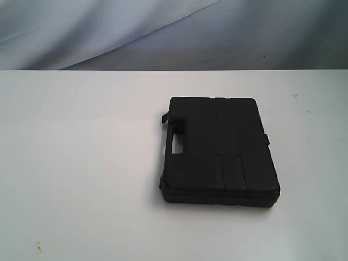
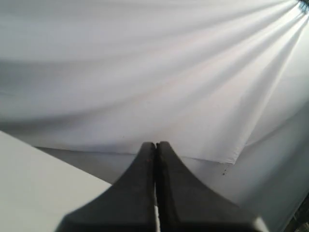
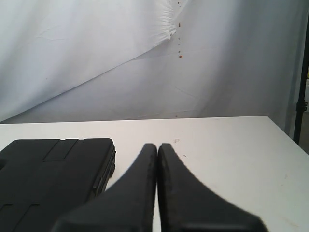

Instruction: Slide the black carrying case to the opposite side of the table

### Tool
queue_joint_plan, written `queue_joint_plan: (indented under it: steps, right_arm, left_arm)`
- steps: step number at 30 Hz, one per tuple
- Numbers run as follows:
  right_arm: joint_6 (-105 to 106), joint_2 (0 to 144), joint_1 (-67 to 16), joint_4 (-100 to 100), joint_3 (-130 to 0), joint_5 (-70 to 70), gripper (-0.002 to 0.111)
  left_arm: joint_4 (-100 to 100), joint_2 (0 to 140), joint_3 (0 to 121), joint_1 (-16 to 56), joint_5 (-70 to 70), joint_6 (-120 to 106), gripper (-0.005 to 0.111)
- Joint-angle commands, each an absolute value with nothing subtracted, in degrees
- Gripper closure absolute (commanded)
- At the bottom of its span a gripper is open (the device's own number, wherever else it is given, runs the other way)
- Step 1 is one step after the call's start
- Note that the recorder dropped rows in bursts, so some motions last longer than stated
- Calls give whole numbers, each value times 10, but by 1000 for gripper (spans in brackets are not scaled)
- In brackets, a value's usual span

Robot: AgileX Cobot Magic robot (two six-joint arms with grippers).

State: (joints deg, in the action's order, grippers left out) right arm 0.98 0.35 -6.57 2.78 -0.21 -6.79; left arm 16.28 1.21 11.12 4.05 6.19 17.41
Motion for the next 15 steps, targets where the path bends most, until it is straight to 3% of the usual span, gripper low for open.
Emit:
queue_joint_plan:
  steps: [1,12,15]
  right_arm:
    - [9,0,-62,29,0,-68,108]
    - [9,0,-62,29,0,-68,108]
    - [9,0,-62,29,0,-68,108]
  left_arm:
    - [173,101,183,42,97,149,107]
    - [237,397,403,45,287,-46,107]
    - [276,483,460,79,344,-125,107]
